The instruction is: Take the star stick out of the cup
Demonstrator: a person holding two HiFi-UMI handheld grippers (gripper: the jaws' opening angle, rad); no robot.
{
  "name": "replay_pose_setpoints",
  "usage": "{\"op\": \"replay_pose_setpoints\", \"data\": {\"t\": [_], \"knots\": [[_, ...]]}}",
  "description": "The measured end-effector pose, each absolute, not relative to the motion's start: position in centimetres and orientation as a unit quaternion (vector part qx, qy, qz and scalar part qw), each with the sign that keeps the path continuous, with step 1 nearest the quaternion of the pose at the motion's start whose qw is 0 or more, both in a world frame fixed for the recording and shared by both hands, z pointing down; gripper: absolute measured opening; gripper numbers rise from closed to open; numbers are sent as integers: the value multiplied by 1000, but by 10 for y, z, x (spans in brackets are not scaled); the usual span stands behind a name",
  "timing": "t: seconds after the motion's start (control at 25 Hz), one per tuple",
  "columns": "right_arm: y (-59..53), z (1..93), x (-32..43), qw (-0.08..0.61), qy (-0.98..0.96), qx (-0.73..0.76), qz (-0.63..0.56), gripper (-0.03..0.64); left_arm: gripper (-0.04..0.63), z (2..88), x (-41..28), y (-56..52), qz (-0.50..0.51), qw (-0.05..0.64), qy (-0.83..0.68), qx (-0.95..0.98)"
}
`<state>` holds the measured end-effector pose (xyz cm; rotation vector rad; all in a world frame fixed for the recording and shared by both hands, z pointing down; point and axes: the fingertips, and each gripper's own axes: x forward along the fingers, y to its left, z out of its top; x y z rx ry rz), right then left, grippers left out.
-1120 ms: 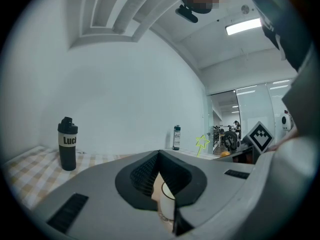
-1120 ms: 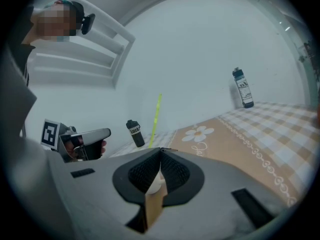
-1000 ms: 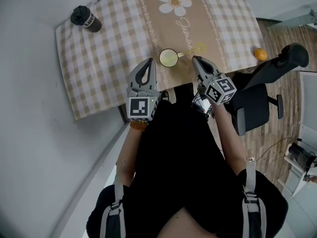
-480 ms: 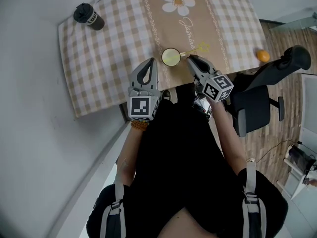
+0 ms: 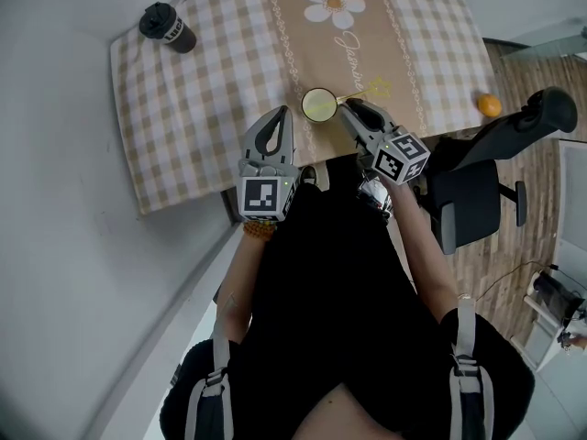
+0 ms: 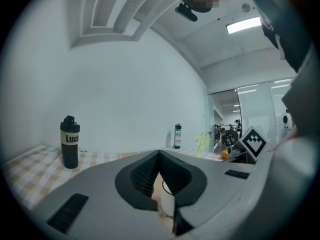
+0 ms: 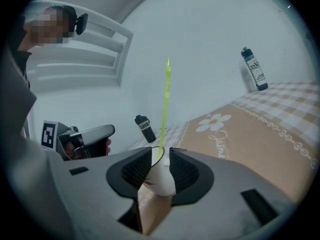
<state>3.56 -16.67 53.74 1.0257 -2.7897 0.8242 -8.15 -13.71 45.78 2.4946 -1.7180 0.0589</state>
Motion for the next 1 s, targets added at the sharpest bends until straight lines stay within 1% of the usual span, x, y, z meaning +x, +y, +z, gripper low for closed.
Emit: {"op": "replay_pose_setpoints", "data": {"t": [0.6, 0.68, 0.88, 0.92, 0.96, 1.0], "knots": [[-174, 537, 19, 20, -906, 320, 277, 115, 2, 459, -86, -135, 20, 55, -573, 818], [-174, 537, 20, 20, -905, 323, 275, 94, 2, 459, -87, -135, 20, 57, -574, 816], [-176, 537, 21, 20, -904, 329, 273, 85, 2, 460, -87, -135, 19, 57, -577, 815], [-176, 537, 22, 22, -903, 333, 271, 48, 2, 460, -87, -135, 19, 57, -577, 815], [-176, 537, 22, 23, -902, 336, 269, 29, 2, 460, -87, -135, 19, 57, -577, 815], [-177, 538, 22, 24, -902, 338, 268, 29, 2, 460, -87, -134, 18, 58, -577, 815]]}}
